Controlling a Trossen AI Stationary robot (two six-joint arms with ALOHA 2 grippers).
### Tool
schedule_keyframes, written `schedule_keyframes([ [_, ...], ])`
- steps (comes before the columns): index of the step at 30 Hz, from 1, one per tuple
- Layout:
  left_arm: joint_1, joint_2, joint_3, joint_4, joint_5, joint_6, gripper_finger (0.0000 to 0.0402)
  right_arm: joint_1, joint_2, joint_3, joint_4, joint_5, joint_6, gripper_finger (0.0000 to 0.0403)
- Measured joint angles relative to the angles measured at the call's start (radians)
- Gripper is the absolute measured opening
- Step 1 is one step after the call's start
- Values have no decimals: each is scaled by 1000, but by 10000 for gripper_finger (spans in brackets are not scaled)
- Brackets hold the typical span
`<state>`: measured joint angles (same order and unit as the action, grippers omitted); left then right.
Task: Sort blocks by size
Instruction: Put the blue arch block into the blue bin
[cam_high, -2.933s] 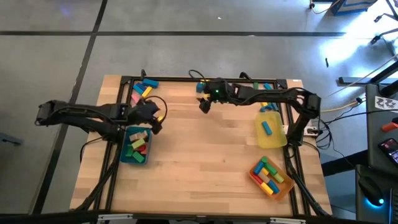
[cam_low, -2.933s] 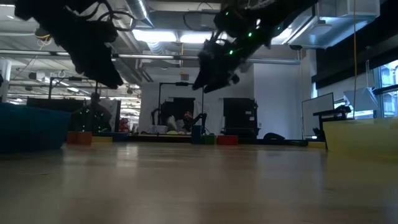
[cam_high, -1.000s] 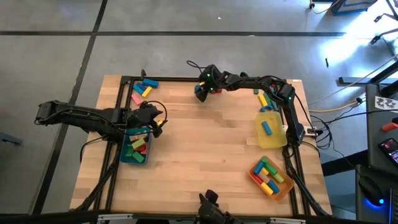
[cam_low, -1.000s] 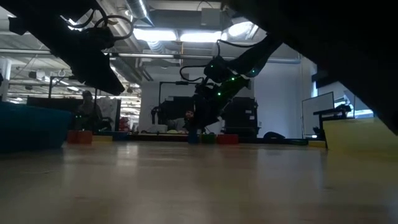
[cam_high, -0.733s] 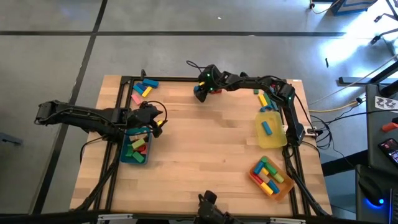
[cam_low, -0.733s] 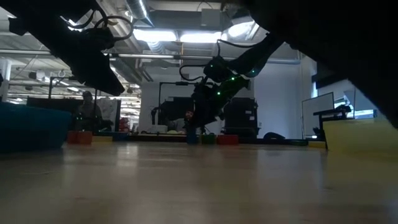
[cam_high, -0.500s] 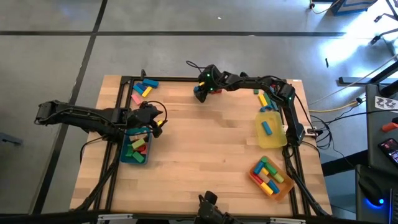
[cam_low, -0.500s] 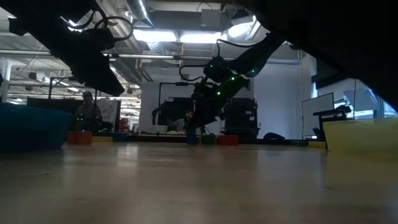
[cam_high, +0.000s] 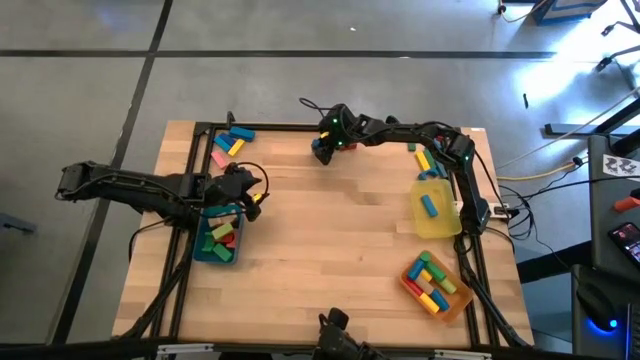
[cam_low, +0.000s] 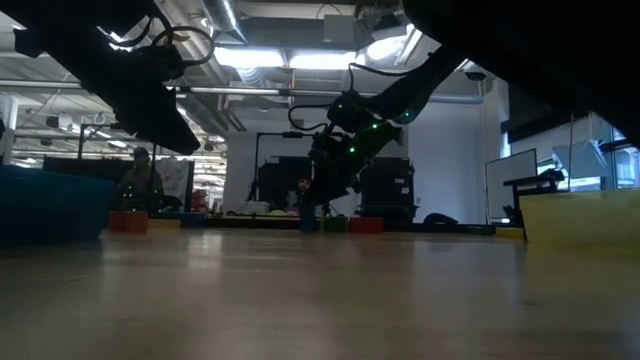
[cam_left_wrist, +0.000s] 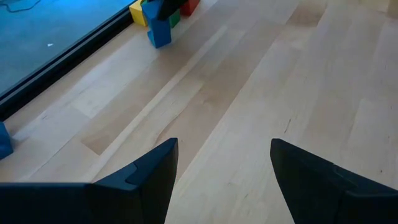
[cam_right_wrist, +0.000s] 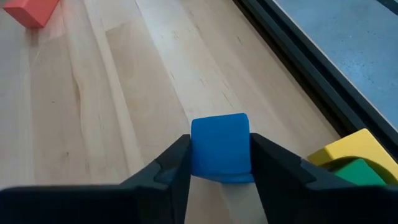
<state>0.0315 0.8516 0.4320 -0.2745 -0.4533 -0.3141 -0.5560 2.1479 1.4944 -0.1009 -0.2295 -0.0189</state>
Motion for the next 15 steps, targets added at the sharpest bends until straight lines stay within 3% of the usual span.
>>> schedule_keyframes([
  [3, 0, 0, 0, 0, 0, 0, 239, 0, -3, 0, -4, -9, 9, 148],
  [8, 0, 0, 0, 4, 0, -4, 239, 0, -24, -2, -14, -115, 48, 149],
  [15, 0, 0, 1, 39, 0, 1, 239, 27, -40, 0, -10, -130, 48, 149],
])
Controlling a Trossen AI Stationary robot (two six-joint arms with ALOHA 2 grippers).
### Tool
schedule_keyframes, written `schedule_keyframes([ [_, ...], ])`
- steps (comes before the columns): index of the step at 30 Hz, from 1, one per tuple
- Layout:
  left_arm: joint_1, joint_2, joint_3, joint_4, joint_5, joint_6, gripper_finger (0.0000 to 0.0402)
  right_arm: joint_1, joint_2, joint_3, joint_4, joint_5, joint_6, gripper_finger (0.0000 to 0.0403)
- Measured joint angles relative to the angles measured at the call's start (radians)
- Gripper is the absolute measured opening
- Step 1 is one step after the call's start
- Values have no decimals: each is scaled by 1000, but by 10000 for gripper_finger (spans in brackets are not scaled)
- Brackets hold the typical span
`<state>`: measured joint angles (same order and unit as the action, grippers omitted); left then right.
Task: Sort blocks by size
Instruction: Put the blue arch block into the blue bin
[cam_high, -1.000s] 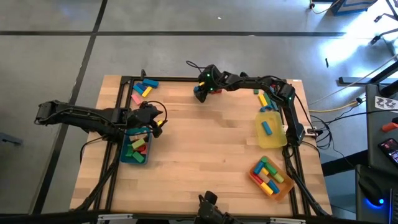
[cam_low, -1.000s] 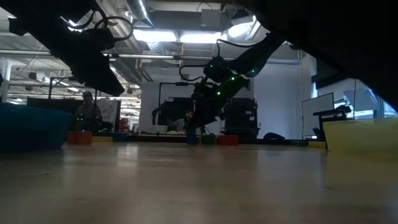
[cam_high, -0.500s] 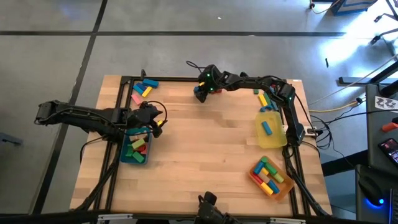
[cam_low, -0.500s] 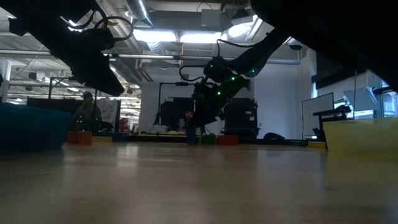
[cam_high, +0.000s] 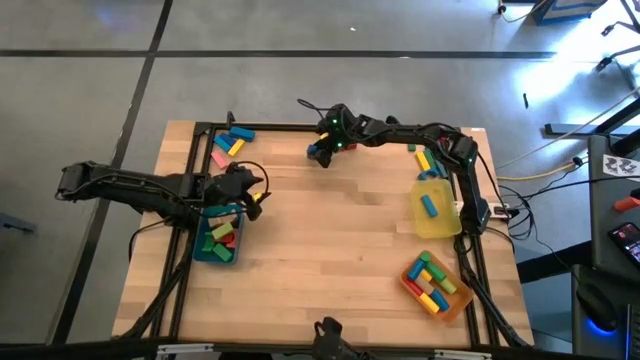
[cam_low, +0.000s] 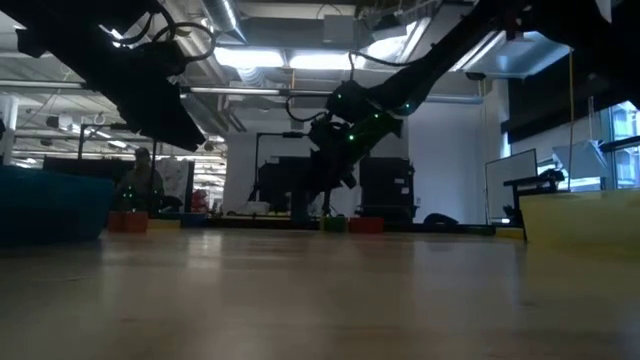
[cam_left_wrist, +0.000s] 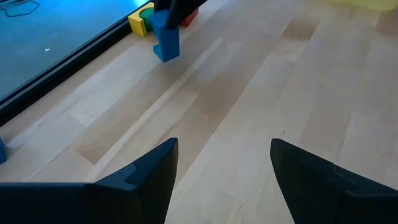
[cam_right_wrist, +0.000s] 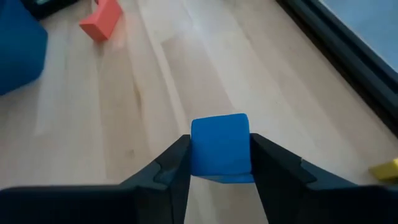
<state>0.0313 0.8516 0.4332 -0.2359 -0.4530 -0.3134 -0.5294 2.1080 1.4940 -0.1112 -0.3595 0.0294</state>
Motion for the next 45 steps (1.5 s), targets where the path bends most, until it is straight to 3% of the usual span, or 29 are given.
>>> schedule_keyframes([
  [14, -1, -99, 79, -143, 0, -19, 239, 163, -39, 66, 11, 10, -13, 150],
  [25, 1, -233, 79, -103, -9, 24, 239, 341, -28, 68, 205, 81, -35, 150],
  [36, 2, -311, 79, 9, -19, 86, 239, 445, 103, 72, 545, 96, -39, 150],
  [45, 2, -307, 79, 11, -19, 86, 239, 492, 269, 252, 649, 87, -41, 150],
])
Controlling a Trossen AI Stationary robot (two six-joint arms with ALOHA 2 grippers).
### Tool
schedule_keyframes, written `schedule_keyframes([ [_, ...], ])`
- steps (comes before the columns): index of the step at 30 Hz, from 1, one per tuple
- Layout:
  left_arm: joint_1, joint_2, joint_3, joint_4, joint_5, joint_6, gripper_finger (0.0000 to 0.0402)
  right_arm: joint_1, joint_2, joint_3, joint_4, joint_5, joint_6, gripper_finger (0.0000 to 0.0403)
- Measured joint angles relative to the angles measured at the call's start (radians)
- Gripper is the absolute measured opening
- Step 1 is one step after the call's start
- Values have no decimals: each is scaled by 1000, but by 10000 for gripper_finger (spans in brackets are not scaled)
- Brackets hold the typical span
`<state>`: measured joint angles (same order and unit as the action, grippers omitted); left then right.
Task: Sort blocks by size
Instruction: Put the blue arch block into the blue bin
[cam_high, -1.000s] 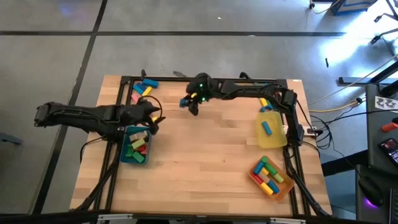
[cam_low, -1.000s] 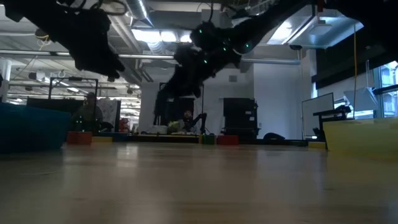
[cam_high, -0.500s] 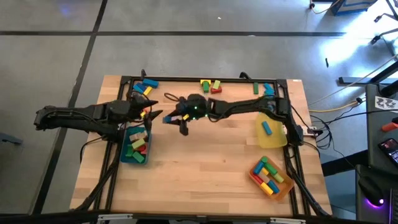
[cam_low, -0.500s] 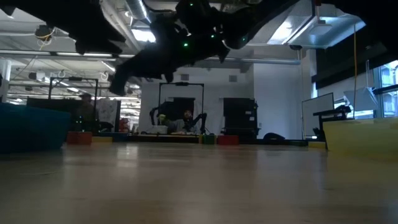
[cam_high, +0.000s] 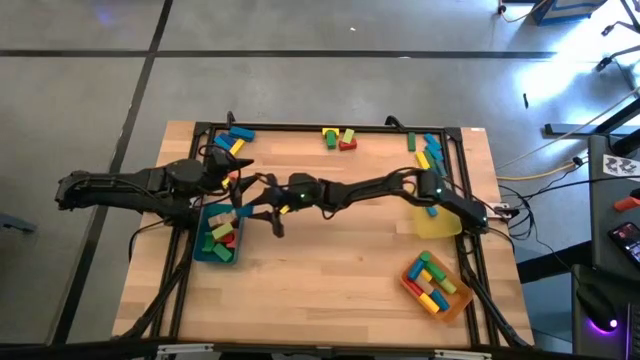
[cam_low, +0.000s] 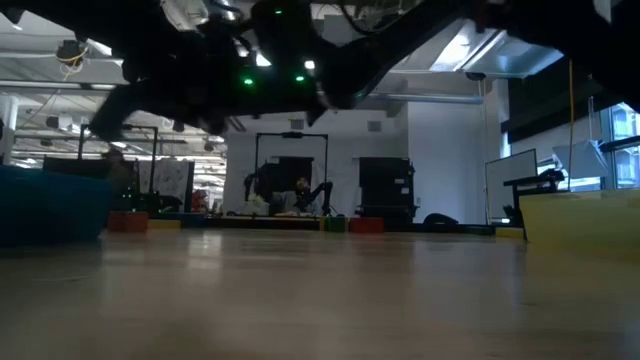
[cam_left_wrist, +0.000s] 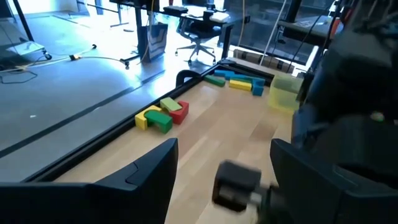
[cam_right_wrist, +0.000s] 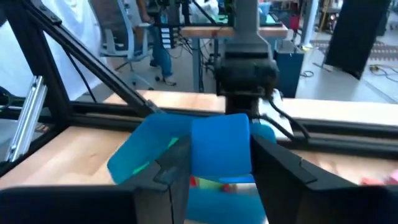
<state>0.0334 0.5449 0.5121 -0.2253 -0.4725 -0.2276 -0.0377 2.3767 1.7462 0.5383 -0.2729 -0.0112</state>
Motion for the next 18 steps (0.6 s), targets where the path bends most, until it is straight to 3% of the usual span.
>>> schedule_keyframes([
  [9, 0, 1, 0, 0, 0, 0, 239, 19, 198, 292, -37, 31, -26, 150],
  [14, 0, 1, -1, -1, 0, 0, 239, 19, 272, 368, -8, 137, -28, 150],
  [18, 0, 1, -1, -2, 0, 0, 239, 19, 292, 386, -11, 150, -28, 161],
])
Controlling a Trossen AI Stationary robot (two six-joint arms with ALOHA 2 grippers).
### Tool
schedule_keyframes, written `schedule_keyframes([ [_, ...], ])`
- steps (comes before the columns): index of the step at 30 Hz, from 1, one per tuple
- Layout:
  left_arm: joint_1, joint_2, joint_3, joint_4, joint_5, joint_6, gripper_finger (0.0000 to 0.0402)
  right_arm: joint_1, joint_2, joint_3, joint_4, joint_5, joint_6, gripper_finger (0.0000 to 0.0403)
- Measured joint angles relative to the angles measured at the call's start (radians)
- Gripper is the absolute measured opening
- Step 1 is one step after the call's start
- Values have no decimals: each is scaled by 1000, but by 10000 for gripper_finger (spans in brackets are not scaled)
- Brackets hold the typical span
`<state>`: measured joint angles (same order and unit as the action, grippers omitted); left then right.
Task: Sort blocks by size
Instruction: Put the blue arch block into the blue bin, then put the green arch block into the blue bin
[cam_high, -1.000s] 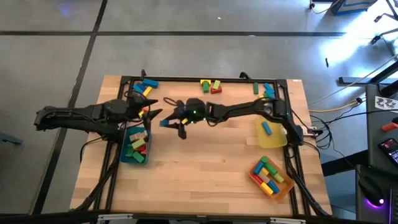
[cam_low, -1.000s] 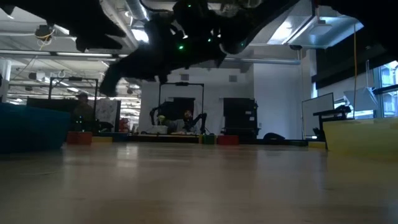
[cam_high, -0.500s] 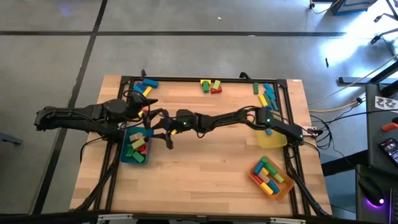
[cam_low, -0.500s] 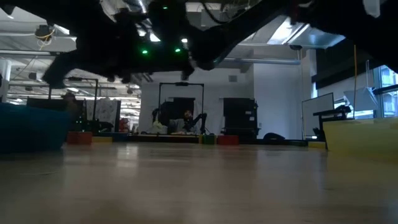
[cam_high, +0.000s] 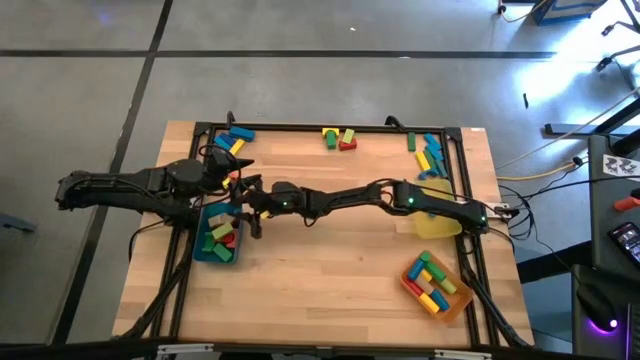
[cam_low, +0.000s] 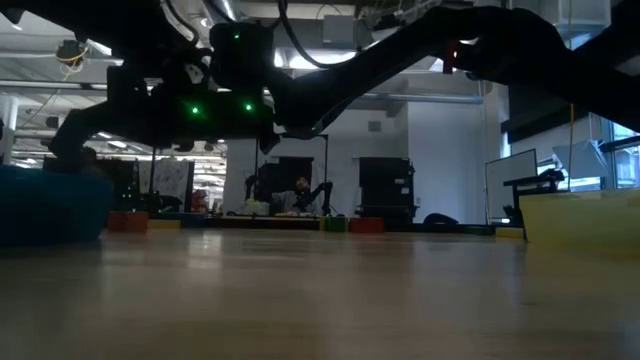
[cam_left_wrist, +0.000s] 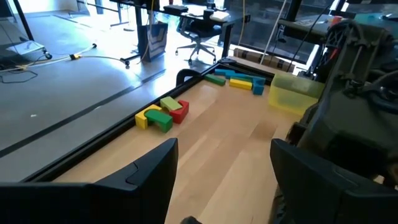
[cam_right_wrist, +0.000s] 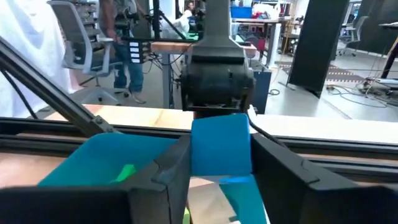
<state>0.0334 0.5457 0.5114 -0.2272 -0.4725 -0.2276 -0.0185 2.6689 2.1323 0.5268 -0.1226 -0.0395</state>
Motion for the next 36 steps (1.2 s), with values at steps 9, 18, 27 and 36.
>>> schedule_keyframes([
  [9, 0, 0, 0, -1, 0, 0, 239, 11, 1, 1, -48, 0, 8, 253],
  [18, 0, -12, 0, -3, 0, 6, 239, 13, -87, 2, -356, -58, -106, 284],
  [27, 0, -54, -1, -19, 0, 33, 239, 13, -189, 2, -659, -52, -146, 280],
  [36, 0, -58, -1, -94, -7, 19, 239, 12, -282, 1, -847, -44, -182, 280],
])
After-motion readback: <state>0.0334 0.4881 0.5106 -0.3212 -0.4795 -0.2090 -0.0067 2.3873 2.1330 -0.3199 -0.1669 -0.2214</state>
